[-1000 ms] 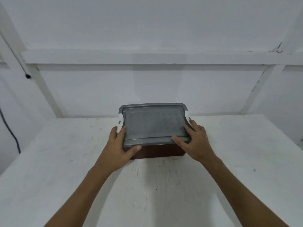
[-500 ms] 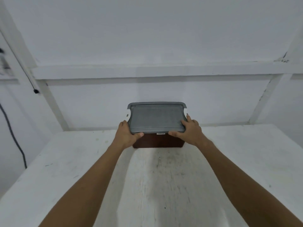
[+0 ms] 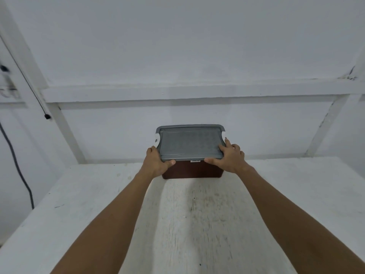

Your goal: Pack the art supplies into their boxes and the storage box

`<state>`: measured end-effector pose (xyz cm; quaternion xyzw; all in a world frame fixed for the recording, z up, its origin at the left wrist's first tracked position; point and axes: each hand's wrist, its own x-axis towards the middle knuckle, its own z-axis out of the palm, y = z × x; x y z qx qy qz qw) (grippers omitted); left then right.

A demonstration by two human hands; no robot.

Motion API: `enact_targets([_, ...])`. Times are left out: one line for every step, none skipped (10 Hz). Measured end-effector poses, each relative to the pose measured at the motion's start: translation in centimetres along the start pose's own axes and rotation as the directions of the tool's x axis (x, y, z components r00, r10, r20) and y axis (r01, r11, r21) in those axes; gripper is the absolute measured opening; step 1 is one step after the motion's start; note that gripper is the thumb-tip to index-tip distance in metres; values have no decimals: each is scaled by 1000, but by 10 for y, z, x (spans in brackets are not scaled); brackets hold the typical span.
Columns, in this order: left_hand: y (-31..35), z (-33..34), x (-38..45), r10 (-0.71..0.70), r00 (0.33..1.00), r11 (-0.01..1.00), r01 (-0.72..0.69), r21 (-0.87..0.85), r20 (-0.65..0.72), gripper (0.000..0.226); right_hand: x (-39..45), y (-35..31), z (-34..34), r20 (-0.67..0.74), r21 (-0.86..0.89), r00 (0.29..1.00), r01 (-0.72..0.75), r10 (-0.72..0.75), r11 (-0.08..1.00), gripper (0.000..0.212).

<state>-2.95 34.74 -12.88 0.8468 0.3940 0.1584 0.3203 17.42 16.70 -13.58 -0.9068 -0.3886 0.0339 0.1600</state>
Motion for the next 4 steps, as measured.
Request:
enact_targets([0, 1, -2, -25, 1000, 1000, 25, -14, -17, 79, -6, -2, 2, -9, -7, 999, -37, 37, 999, 92])
enact_targets([-3, 5, -20, -54, 993, 998, 49, -43, -109, 82, -24, -9, 8, -129, 86, 989, -59, 69, 995, 87])
enact_targets([-2, 8, -78, -42, 986, 995, 27, -93, -159, 83, -77, -19, 12, -234, 262, 969, -12, 75, 965, 73])
enact_targets([-15, 12, -183, -115, 993, 969, 109, -222, -16, 86, -180, -3, 25, -183, 479, 982, 134, -50, 867, 48])
